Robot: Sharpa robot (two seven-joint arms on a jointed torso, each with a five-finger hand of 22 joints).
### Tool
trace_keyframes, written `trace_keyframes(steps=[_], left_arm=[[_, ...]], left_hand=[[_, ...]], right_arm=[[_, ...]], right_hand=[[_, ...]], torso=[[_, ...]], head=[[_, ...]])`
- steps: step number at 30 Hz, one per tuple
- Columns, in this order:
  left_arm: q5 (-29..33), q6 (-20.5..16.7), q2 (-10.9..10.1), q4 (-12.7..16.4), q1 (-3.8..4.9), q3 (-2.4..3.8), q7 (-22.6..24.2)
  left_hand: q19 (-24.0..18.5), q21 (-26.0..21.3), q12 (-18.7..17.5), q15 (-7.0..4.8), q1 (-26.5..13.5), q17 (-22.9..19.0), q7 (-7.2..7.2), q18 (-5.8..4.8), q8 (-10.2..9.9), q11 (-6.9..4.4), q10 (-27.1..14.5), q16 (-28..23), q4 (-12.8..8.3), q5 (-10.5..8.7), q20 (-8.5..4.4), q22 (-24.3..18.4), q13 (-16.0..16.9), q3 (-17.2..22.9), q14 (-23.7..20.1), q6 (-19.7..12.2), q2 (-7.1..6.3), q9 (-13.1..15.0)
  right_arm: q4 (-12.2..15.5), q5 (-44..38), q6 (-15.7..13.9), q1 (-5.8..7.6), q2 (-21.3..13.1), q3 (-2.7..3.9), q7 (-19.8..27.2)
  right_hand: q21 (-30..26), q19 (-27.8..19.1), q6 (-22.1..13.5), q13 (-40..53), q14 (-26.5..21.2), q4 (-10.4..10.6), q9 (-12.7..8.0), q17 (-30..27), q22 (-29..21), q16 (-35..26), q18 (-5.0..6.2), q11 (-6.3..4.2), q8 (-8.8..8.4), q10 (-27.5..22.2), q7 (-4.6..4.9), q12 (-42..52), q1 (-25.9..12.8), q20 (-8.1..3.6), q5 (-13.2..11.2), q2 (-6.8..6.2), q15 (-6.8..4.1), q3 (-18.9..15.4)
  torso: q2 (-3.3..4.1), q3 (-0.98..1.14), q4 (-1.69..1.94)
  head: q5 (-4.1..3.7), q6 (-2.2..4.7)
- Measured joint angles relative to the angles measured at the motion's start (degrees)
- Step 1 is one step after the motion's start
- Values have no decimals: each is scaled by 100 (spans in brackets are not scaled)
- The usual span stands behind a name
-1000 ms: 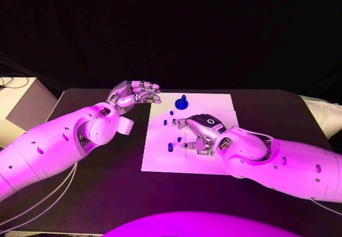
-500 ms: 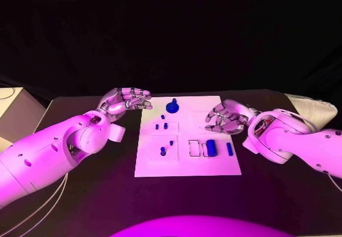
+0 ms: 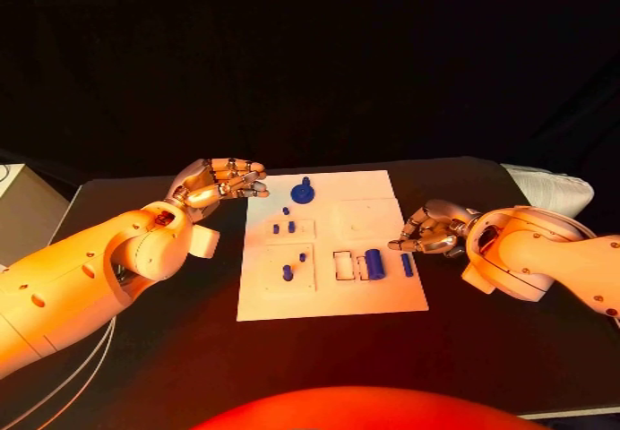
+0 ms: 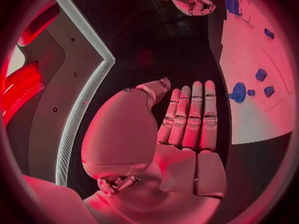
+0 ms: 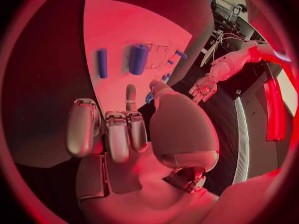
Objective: Assemble the parts on the task board
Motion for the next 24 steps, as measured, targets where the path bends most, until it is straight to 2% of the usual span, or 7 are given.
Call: trace_keyframes(steps=[4,10,13,14,17,19,24], left_arm=[[0,-1,-4,8,-2,0,0],[-1,-1,-17,26,-4,0,0],[-1,-1,-23,29,-4,0,0],[-1,-1,-26,30,-4,0,0],[-1,-1,-31,32,-5,0,1],[-1,-1,-33,32,-5,0,1],[-1,-1,-36,35,-5,0,1]], left_hand=[[0,0,0,0,0,0,0,0,0,0,0,0,0,0,0,0,0,0,0,0,0,0],[0,0,0,0,0,9,0,0,-23,0,0,-27,0,0,0,-8,-1,0,0,0,0,0],[0,0,0,0,0,9,0,0,-23,0,0,-27,0,0,0,-8,-1,0,0,0,0,0],[0,0,0,0,0,9,0,0,-23,0,0,-27,0,0,0,-8,-1,0,0,0,0,0],[0,0,0,0,0,8,0,0,-23,0,0,-27,0,0,0,-8,-1,0,0,0,0,1],[0,0,0,0,0,8,0,0,-23,0,0,-27,0,0,0,-8,-1,0,0,0,0,1],[0,-25,0,21,0,16,0,0,-23,0,0,-27,0,0,0,-14,-1,0,21,0,0,-6]], right_arm=[[1,10,40,-73,152,-19,-301],[-100,23,52,-208,391,-40,-675],[-148,23,47,-263,483,-45,-795],[-169,22,44,-279,523,-47,-843],[-232,10,34,-308,612,-47,-932],[-264,3,26,-324,664,-47,-976],[-353,-29,-5,-374,813,-47,-1062]], right_hand=[[20,0,-50,0,0,8,-21,0,0,28,1,0,-127,0,-9,0,-115,0,0,-8,0,-101],[46,0,-51,0,0,8,-31,0,-1,28,2,0,-190,0,-9,0,-230,0,-35,10,0,-226],[46,0,-8,-1,-1,11,-31,-1,-1,28,2,0,-190,0,14,0,-338,0,-71,39,0,-353],[46,0,10,-1,-1,11,-31,-1,-1,28,3,0,-207,0,-4,0,-361,0,-91,16,0,-387],[46,0,72,-1,-1,16,-13,-1,-1,28,3,0,-212,0,-25,0,-448,0,-138,86,0,-508],[46,0,101,-1,-1,13,9,-1,-1,28,4,0,-212,0,-29,0,-501,0,-171,85,0,-597],[44,0,127,-1,0,13,17,-2,-2,28,5,0,-212,0,-40,-5,-501,1,-171,85,0,-616]], torso=[[-4,-10,-2],[-4,-19,-2],[-4,-19,-2],[-4,-17,-2],[-3,-15,-2],[-3,-13,-2],[-1,-8,-3]], head=[[-4,-19],[-2,-42],[-1,-53],[-1,-57],[-1,-71],[3,-73],[15,-81]])
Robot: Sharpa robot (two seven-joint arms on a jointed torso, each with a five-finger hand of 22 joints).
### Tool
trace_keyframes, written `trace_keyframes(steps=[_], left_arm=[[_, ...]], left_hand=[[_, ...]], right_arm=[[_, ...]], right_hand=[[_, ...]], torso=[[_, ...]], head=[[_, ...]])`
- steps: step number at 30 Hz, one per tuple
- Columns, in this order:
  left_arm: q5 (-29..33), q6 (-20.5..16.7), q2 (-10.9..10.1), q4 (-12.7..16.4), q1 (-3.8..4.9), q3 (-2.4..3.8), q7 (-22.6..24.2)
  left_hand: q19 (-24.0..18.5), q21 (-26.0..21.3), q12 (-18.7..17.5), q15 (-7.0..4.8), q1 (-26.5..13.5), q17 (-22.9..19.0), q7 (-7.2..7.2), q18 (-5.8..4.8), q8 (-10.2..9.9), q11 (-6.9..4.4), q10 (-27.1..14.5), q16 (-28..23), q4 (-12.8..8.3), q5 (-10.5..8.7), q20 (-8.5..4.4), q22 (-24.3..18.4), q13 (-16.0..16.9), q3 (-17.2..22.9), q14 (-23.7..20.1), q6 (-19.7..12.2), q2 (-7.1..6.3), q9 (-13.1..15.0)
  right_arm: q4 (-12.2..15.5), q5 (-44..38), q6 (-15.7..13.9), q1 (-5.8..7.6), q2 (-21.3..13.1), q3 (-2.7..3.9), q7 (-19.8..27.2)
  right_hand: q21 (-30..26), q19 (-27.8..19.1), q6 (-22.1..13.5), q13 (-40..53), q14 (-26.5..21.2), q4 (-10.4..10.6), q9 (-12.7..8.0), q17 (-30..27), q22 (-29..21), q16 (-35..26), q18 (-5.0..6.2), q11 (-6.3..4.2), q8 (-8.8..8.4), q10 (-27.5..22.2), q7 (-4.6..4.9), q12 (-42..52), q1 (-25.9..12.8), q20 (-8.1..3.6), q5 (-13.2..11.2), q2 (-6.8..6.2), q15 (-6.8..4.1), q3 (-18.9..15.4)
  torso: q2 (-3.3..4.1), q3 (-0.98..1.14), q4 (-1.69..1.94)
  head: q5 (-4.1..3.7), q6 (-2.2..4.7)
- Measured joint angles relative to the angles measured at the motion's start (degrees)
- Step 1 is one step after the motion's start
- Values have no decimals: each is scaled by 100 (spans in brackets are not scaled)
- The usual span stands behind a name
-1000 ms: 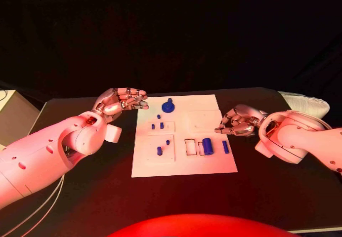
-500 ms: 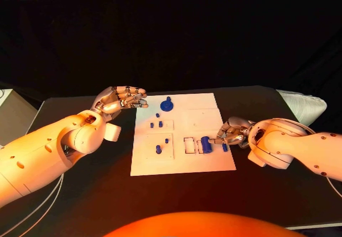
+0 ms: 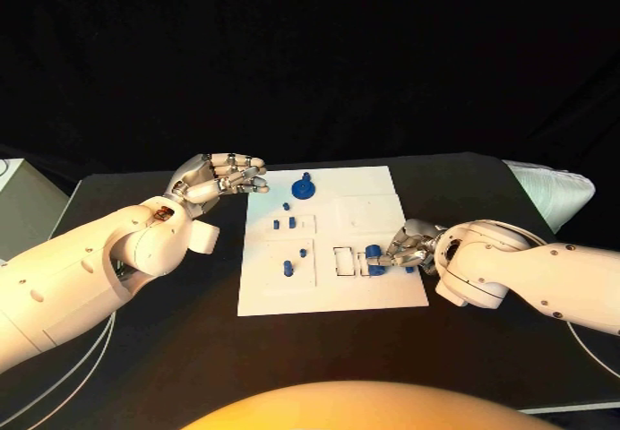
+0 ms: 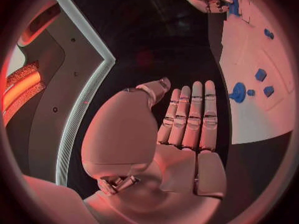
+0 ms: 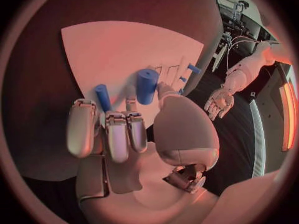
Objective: Assemble the parts on the task board
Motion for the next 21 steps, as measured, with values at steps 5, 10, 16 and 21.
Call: trace_keyframes(steps=[5,10,16,21], left_arm=[[0,0,-2,1,0,0,0],[0,1,-5,1,0,0,-1],[0,1,-11,1,0,0,-5],[-1,1,-19,2,0,0,-8]], left_hand=[[0,0,0,0,0,0,0,0,0,0,0,0,0,0,0,0,0,0,0,0,0,0],[0,0,0,0,0,0,0,0,0,0,0,0,0,0,0,0,0,0,0,0,0,0],[0,0,0,0,0,-1,0,0,0,0,0,0,0,0,0,0,0,0,0,0,0,0],[0,0,0,0,0,8,0,0,0,0,0,0,14,0,0,-7,0,-14,0,0,0,1]], right_arm=[[-59,-37,-42,-32,98,7,-30],[-105,-65,-82,-44,153,10,-49],[-131,-86,-111,-50,185,14,-63],[-105,-111,-164,-53,170,15,-63]], right_hand=[[0,0,11,0,0,2,29,0,-1,0,0,0,16,0,-8,-20,0,0,-21,0,0,-29],[-1,0,51,0,0,-13,65,-1,-1,0,1,0,66,0,-10,-20,54,0,12,52,0,-77],[19,0,96,-1,0,-24,101,-1,-1,0,1,-20,43,21,-32,-20,406,1,351,143,1,-65],[42,0,128,-1,-7,-24,115,-1,-2,0,2,-42,22,-1,-64,-20,540,1,555,189,-33,78]], torso=[[1,1,-2],[1,-2,-2],[0,-6,-2],[-2,-9,-3]], head=[[-2,-16],[-7,-21],[4,-30],[18,-35]])
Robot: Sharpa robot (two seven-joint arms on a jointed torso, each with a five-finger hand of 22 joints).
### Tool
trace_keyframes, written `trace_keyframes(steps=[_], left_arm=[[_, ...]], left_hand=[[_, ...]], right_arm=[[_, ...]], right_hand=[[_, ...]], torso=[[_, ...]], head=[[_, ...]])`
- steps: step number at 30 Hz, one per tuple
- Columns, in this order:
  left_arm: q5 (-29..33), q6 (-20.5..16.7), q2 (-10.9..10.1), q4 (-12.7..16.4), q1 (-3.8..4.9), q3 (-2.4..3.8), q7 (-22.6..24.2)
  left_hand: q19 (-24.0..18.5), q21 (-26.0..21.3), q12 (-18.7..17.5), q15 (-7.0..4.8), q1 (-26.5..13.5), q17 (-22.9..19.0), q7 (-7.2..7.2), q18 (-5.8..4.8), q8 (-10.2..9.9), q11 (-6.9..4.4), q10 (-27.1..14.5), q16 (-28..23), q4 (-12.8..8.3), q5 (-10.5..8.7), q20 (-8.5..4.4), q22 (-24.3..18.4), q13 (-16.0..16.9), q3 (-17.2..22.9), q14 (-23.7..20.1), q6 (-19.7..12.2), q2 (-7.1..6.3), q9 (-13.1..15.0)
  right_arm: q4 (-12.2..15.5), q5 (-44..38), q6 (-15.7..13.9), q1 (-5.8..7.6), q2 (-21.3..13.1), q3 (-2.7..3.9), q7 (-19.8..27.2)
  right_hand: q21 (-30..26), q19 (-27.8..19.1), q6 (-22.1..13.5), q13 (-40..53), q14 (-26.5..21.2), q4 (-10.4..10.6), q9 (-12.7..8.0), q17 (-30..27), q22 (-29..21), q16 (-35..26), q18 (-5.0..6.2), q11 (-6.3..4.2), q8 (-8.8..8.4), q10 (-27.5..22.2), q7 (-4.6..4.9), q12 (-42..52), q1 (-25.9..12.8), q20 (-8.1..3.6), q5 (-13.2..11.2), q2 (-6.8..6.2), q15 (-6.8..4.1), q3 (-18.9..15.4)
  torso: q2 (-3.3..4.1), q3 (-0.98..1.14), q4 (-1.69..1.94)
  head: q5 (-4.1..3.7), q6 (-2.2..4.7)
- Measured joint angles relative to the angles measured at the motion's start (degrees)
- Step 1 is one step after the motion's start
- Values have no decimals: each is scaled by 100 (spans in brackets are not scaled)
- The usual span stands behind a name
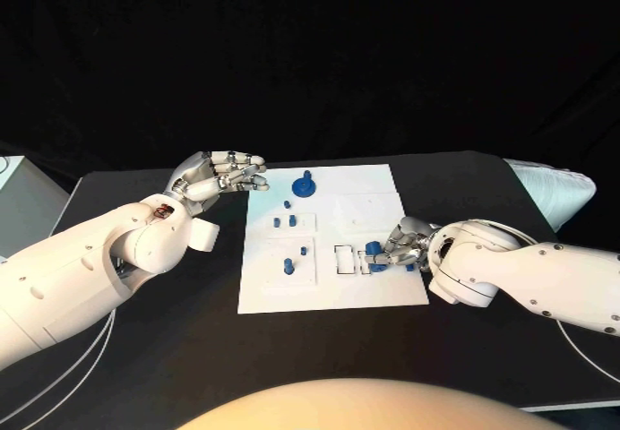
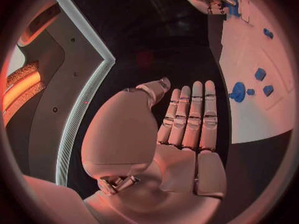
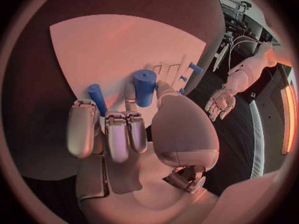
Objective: Assemble the parts on the task board
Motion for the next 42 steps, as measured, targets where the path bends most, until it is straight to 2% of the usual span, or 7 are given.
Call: trace_keyframes(steps=[5,9,17,22,29,35,42], left_arm=[[0,0,-7,0,0,0,-3],[0,0,-12,-2,0,0,-7],[0,0,-16,-4,0,0,-13],[-1,2,-17,-3,0,0,-18],[-1,5,-18,4,0,0,-24],[-1,8,-21,10,-1,0,-27],[-1,12,-24,13,-1,0,-29]], left_hand=[[0,0,0,0,0,0,0,0,0,0,0,0,3,0,0,0,1,-3,0,0,0,0],[0,0,0,0,0,0,0,0,0,0,0,0,3,0,0,0,5,-3,0,0,0,0],[0,0,0,0,0,-1,0,0,0,0,0,0,3,0,0,0,5,-3,0,0,0,1],[0,0,0,0,0,-1,0,0,0,0,0,0,3,0,0,0,4,-3,0,0,0,1],[0,0,0,0,0,11,0,0,0,0,0,-35,3,0,0,-9,4,-3,0,0,0,-5],[0,0,0,0,0,10,0,0,0,0,0,-35,3,0,0,-9,4,-3,0,0,0,-5],[0,0,0,0,0,10,0,0,0,0,0,-35,3,0,0,-9,4,-3,0,0,0,-5]], right_arm=[[80,-19,-100,-7,-78,-3,1],[185,12,-186,5,-200,-8,0],[429,311,-304,249,-350,21,-9],[509,604,-322,315,-310,23,-10],[421,949,-282,309,13,2,-14],[262,1076,-220,221,260,-26,-28],[130,1034,-189,174,458,-22,-35]], right_hand=[[22,9,20,0,8,19,3,0,-1,0,1,-50,15,12,-25,0,113,-33,216,-6,-8,206],[22,0,20,0,-12,73,6,-1,-1,0,1,-51,21,12,-25,0,153,-43,351,-46,-27,277],[22,0,20,-1,9,103,10,-1,-1,0,1,-50,26,12,-25,0,167,-42,427,-60,-48,310],[22,0,20,-1,9,100,11,-1,3,0,1,-50,30,12,-25,0,167,-42,429,-59,-48,316],[22,0,20,-1,9,120,11,-1,3,0,1,-50,33,12,-25,0,167,-42,429,-59,-47,339],[21,0,20,-2,9,120,12,-2,2,0,2,-49,33,12,-24,-23,167,-42,424,-60,-47,339],[21,0,20,-2,9,144,19,-2,2,0,2,-49,33,12,-24,-23,145,-42,390,-78,-46,364]], torso=[[0,1,0],[0,3,-2],[-1,-1,-8],[-3,-6,-8],[-1,-10,1],[6,-10,5],[7,-4,6]], head=[[13,2],[19,4],[24,21],[27,36],[28,39],[35,26],[50,21]])
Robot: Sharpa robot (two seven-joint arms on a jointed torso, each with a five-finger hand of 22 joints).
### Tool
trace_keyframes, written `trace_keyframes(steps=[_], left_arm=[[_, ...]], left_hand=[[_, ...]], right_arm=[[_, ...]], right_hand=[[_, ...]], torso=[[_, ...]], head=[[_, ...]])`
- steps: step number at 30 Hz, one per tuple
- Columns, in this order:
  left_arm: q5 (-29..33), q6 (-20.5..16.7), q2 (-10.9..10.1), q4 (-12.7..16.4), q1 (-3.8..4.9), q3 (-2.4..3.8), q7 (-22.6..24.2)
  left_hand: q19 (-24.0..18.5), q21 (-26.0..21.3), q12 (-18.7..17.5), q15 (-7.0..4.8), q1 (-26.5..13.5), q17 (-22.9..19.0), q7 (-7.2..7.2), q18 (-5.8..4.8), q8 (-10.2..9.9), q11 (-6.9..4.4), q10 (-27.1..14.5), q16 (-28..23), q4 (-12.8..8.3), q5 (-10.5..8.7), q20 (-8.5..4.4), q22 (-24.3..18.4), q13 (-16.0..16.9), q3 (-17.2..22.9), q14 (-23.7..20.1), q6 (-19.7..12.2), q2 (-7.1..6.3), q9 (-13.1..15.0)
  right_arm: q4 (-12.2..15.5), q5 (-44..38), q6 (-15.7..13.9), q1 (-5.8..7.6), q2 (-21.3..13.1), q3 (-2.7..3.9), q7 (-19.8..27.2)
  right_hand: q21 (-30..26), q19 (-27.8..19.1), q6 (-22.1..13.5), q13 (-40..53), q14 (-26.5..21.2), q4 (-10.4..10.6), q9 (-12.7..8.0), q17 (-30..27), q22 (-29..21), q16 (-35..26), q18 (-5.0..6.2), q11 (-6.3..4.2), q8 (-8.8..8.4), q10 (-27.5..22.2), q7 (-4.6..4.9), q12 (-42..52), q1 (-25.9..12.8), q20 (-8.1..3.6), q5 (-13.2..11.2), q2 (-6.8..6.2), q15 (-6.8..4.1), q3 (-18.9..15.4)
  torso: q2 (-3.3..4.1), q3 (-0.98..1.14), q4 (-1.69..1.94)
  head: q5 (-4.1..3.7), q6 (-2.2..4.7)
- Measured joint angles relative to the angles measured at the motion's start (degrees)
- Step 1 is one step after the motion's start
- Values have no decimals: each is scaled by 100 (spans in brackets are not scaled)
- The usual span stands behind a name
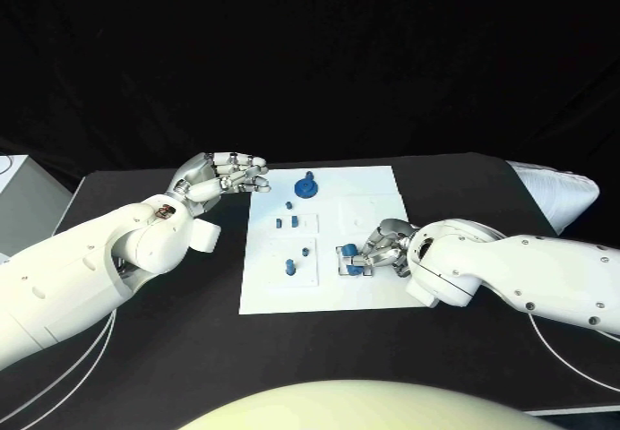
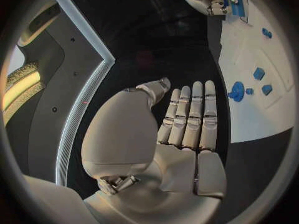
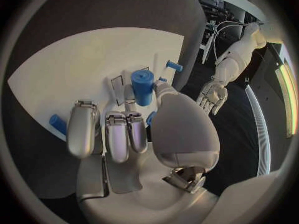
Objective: Assemble the parts on the task board
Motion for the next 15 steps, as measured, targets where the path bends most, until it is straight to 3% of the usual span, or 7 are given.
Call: trace_keyframes(steps=[4,15], left_arm=[[0,1,-1,0,0,0,-1],[-1,6,-1,1,0,0,-2]], left_hand=[[0,0,0,0,0,0,0,0,0,0,0,0,0,0,0,0,0,0,0,0,0,0],[0,0,0,0,0,-1,0,0,0,0,0,0,0,0,0,0,-1,0,0,0,0,1]], right_arm=[[-64,-78,9,-10,77,0,-6],[-173,-309,2,-12,188,2,-35]], right_hand=[[0,0,1,0,0,0,79,0,-1,0,0,2,4,2,1,0,-53,0,-37,-53,0,1],[0,0,30,0,1,-7,50,0,-1,0,1,9,34,8,8,0,-83,0,-70,-83,1,9]], torso=[[0,1,-4],[0,4,-6]], head=[[4,-5],[24,-2]])
